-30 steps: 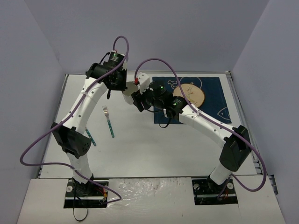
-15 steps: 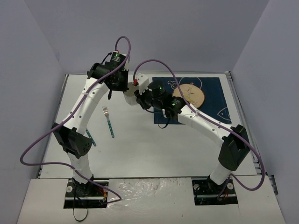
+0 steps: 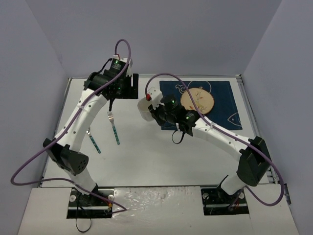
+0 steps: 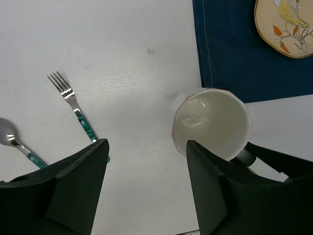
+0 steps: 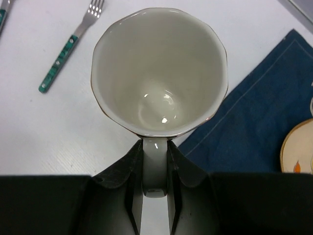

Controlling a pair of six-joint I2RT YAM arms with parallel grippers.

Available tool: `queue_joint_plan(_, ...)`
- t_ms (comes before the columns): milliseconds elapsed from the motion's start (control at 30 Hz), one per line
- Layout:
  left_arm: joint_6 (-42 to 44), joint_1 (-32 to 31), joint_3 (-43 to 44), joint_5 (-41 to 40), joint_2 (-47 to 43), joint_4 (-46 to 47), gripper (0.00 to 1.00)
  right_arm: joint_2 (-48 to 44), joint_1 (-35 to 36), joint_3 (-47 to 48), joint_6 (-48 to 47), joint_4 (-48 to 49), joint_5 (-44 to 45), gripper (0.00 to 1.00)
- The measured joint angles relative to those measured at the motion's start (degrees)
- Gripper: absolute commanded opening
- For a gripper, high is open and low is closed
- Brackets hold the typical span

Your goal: Set the dinner table for one person

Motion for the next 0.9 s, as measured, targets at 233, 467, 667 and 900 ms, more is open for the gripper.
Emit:
queue_joint_plan(233, -0.68, 2.59, -16.48, -2.99, -14.29, 6.66, 0.97, -9.07, -6.13, -8.97, 0.16, 0.20, -0.10, 0.00)
queue_joint_plan(467, 1.45, 7.74, -39.41, -2.98, -26.89, 15.54, 0.97, -10.92, -21.59, -9.03, -1.90, 3.42, -1.75, 0.00)
queue_joint_plan(667, 4.25, 10.13, -52.89, -0.04, -30.26, 22.47, 0.97, -6.13, -36.84, -7.29, -3.39, 7.72, -4.73, 0.00)
queue_joint_plan(900, 6.04, 7.54, -57.84, 0.07, -33.52, 25.01, 0.97, 3.82, -48.87, 0.05, -6.77, 9.24, -9.66, 0.00)
